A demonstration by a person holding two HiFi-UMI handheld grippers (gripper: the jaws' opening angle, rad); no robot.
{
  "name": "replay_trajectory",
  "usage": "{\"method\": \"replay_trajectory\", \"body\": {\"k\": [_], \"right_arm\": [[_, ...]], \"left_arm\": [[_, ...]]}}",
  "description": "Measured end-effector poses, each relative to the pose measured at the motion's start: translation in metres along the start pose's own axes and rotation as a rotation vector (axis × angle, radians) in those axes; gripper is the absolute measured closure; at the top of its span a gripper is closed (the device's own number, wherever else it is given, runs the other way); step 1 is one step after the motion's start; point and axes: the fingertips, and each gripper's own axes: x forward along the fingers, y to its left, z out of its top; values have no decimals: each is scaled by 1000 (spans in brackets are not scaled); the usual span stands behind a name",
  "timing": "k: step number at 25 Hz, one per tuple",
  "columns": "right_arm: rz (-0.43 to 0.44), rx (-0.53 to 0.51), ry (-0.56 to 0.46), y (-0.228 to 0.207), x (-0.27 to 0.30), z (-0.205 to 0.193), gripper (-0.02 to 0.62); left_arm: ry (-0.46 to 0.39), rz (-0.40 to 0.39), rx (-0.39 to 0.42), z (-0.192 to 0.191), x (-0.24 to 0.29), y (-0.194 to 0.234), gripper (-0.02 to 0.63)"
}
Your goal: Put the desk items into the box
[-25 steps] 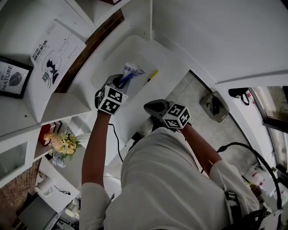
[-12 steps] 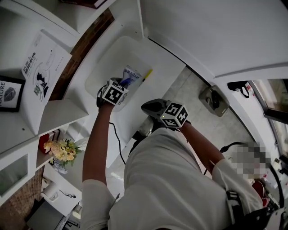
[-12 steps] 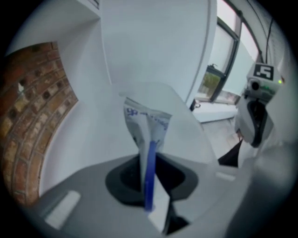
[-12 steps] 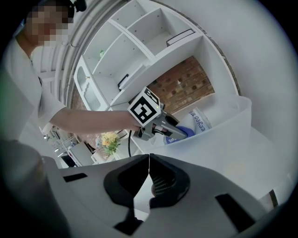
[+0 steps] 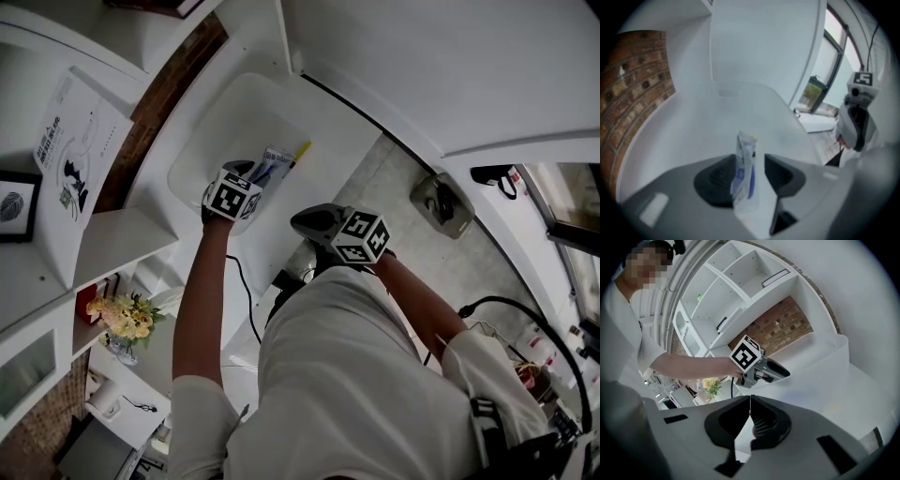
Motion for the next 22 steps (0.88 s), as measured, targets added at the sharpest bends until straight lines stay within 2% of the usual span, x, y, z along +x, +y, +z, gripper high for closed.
{"method": "replay_trajectory", "body": {"k": [11,17,22], "right_arm": [[32,-38,32,7,12,8,595],[4,-49,44,7,14,9,595],[-19,-47,51,6,11,7,595]], "left_arm": [[-158,108,-80,7,-38,10,433],[-261,155,-89,11,-74,-2,440],[-366,217,-108,15,-109,-13,546]]}}
